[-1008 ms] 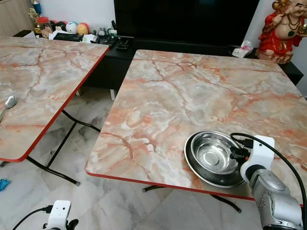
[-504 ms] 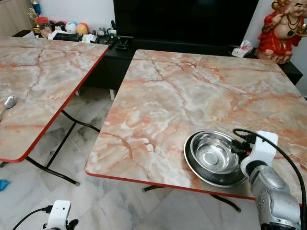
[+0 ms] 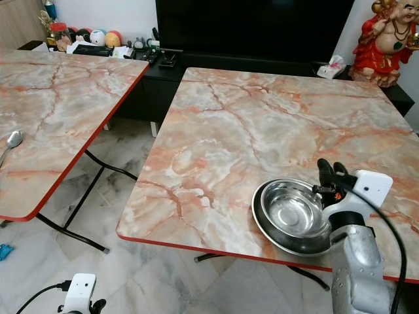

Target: Setting the table

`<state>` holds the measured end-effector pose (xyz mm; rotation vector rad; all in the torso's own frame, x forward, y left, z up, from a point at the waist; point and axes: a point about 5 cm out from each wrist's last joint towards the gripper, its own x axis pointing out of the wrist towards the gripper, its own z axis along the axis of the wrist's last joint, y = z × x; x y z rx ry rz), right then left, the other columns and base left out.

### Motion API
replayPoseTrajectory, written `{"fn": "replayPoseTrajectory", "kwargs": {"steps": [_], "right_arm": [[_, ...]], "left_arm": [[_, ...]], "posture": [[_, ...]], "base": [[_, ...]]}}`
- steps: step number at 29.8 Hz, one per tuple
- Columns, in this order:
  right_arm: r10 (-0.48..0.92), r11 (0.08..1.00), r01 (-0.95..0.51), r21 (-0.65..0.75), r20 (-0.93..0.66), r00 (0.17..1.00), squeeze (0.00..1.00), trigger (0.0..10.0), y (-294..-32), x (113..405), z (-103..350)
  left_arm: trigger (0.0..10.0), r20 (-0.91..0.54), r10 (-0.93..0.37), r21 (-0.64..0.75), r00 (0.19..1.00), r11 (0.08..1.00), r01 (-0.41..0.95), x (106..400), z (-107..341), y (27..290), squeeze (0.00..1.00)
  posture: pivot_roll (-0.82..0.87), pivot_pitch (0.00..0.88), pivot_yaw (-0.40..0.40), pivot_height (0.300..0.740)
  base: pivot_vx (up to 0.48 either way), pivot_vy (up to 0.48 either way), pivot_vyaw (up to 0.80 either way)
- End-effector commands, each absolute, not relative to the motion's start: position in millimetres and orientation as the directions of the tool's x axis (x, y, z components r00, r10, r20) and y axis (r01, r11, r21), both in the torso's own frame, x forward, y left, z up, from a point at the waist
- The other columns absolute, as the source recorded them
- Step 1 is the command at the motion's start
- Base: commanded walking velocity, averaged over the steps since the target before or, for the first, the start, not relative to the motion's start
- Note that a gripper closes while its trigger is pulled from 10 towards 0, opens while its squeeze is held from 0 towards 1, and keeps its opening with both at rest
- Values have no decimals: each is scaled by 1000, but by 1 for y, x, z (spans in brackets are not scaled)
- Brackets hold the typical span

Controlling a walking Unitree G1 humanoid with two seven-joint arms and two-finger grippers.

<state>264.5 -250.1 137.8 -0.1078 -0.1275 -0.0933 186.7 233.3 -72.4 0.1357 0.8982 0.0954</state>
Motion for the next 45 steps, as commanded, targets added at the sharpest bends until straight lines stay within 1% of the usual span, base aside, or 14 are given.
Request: {"fn": "replayPoseTrajectory", "kwargs": {"steps": [1, 7, 13, 15, 18, 21, 23, 27, 38, 45], "right_arm": [[-55, 983, 79, -163, 147, 988, 0, 10000, -240, 265, 132], [-68, 968, 100, -230, 145, 987, 0, 10000, -230, 272, 118], [-147, 972, 171, -161, 151, 977, 0, 10000, -227, 274, 100], [-149, 971, 175, -165, 156, 976, 0, 10000, -224, 275, 98], [-179, 972, 200, -122, 164, 970, 0, 10000, -222, 277, 97], [-181, 972, 203, -119, 175, 968, 0, 10000, -221, 278, 96], [-204, 974, 218, -55, 190, 960, 0, 10000, -221, 278, 98], [-226, 972, 236, -24, 207, 952, 0, 10000, -223, 280, 101], [-199, 978, 209, -15, 247, 948, 0, 10000, -219, 284, 110], [-177, 981, 192, -36, 253, 951, 0, 10000, -217, 286, 112]], "left_arm": [[10000, -771, 155, 170, 618, 985, -35, 185, -73, 235, 0], [10000, -752, 175, 167, 635, 983, -73, 187, -70, 240, 0], [10000, -745, 171, 160, 644, 984, -76, 189, -69, 240, 0], [10000, -744, 163, 151, 648, 986, -74, 190, -69, 238, 0], [10000, -744, 158, 149, 649, 986, -70, 190, -69, 237, 0], [10000, -744, 154, 147, 650, 987, -66, 191, -69, 236, 0], [10000, -743, 150, 140, 652, 988, -67, 191, -69, 236, 0], [10000, -743, 146, 136, 653, 988, -66, 192, -68, 236, 0], [10000, -742, 139, 120, 655, 990, -75, 193, -68, 234, 0], [10000, -747, 139, 115, 650, 990, -81, 191, -69, 234, 0]], "posture": [[41, 26, -29, 740], [42, 17, -29, 740], [50, 9, -30, 740], [58, 1, -30, 740], [57, 0, -28, 740], [57, 0, -28, 740], [57, 0, -23, 740], [53, 0, -20, 740], [52, 0, -23, 740], [57, 0, -27, 740]], "base": [[0, 0, 0], [0, 0, 0], [0, 0, 0], [0, 0, 0], [0, 0, 0], [0, 0, 0], [0, 0, 0], [0, 0, 0], [0, 0, 0], [0, 321, 0]]}}
